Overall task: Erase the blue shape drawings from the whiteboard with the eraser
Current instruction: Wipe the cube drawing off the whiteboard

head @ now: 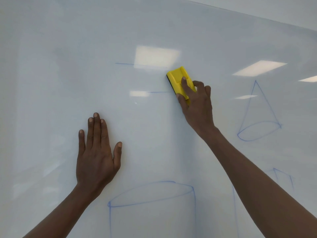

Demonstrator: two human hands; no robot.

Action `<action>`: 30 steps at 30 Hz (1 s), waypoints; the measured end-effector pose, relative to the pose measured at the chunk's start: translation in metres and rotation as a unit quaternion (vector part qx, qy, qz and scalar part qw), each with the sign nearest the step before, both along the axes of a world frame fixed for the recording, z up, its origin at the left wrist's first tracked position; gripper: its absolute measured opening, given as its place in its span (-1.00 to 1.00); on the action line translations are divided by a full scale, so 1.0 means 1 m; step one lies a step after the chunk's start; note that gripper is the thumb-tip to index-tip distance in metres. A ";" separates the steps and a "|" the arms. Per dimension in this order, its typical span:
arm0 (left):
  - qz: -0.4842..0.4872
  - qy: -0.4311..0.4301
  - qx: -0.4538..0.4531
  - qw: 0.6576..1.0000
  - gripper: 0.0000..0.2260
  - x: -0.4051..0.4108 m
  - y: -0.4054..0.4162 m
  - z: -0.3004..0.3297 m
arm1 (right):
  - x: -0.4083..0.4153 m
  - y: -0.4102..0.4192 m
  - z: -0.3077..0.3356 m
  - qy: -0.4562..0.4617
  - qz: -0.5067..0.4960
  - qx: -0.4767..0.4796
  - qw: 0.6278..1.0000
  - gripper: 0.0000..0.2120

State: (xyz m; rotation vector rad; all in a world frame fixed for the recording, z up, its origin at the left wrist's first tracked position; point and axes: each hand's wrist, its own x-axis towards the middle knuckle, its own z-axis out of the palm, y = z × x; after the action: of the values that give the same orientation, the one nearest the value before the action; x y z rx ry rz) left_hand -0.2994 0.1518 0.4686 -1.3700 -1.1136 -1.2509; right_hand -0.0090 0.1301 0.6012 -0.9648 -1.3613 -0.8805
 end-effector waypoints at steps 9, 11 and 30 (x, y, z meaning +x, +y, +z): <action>-0.002 0.000 -0.002 1.000 -0.32 0.000 0.000 0.000 | 0.027 0.003 -0.033 0.046 -0.003 -0.010 0.999 -0.54; -0.004 -0.001 -0.002 1.000 -0.33 0.001 0.000 0.000 | 0.023 0.003 -0.022 0.058 -0.005 -0.009 0.998 -0.53; -0.007 -0.005 -0.003 1.000 -0.33 0.001 0.000 -0.001 | 0.022 0.001 -0.054 0.046 -0.008 -0.006 0.999 -0.54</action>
State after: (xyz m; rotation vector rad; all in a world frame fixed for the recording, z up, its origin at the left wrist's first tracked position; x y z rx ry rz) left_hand -0.2981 0.1519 0.4674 -1.3797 -1.1157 -1.2671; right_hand 0.0130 0.1311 0.5476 -1.0146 -1.2837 -0.8316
